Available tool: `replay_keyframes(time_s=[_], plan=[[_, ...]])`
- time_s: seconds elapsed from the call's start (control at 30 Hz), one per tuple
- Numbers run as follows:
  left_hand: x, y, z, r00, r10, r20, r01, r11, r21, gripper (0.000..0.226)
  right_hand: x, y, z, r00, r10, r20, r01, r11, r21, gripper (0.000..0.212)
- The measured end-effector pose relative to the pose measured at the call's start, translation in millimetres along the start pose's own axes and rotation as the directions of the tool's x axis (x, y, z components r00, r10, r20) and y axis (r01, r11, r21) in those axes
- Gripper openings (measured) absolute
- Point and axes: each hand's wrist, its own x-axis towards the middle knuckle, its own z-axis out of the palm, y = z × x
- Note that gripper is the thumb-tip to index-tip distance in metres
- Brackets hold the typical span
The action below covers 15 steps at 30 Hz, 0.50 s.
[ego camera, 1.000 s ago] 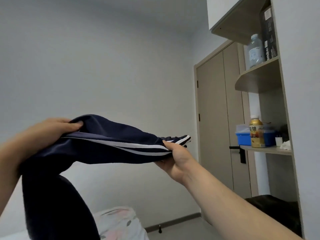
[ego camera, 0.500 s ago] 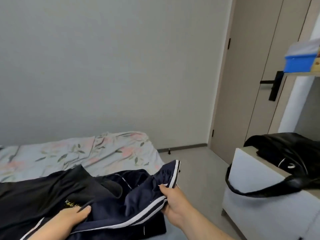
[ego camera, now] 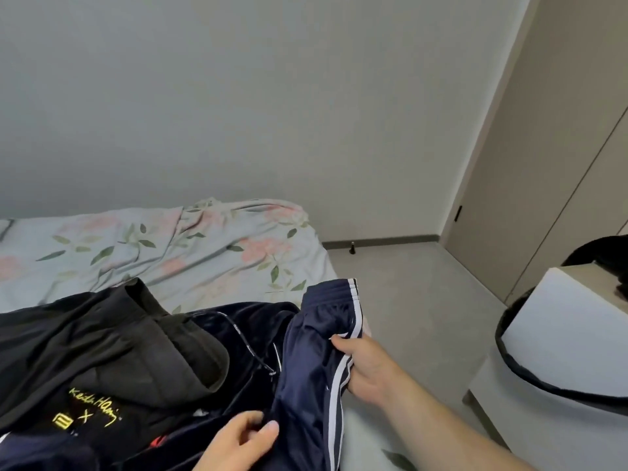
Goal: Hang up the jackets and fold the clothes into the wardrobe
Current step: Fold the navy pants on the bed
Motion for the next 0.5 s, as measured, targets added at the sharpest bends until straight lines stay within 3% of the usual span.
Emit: replay_keyframes(time_s=[0.07,0.17,0.23,0.3,0.37,0.43,0.5], plan=[[21.0,27.8,8.0,0.999,0.032,-0.020,-0.032,0.999,0.024,0.063,15.7,4.3,-4.0,0.996,0.068,0.054,-0.065,0.997,-0.049,0.030],[54.8,60.0,29.0,0.999,0.044,-0.015,-0.044,0.999,0.011,0.034,38.1,15.8,-17.1,0.987,0.109,0.120,-0.103,0.993,-0.059,0.032],[70.1,63.3,37.0,0.990,-0.070,0.121,0.082,0.992,-0.096,0.031,44.8,22.6,-24.0,0.984,0.107,0.141,-0.100,0.993,-0.054,0.030],[85.5,63.7,40.9,0.968,-0.204,0.145,0.223,0.966,-0.134,0.033,50.7,30.7,-34.8,0.982,0.115,0.152,-0.112,0.993,-0.029,0.031],[102.2,60.3,43.1,0.973,-0.231,-0.003,0.231,0.973,0.030,0.043,57.0,37.2,-49.7,0.981,0.133,0.139,-0.135,0.991,0.007,0.038],[108.7,58.1,47.5,0.967,-0.136,-0.216,0.195,0.939,0.282,0.061,61.2,41.3,-60.3,0.975,0.153,0.161,-0.160,0.986,0.037,0.048],[112.6,58.5,55.8,0.979,-0.080,-0.186,0.139,0.935,0.328,0.067,66.9,48.5,-65.9,0.968,0.179,0.179,-0.187,0.982,0.030,0.054]])
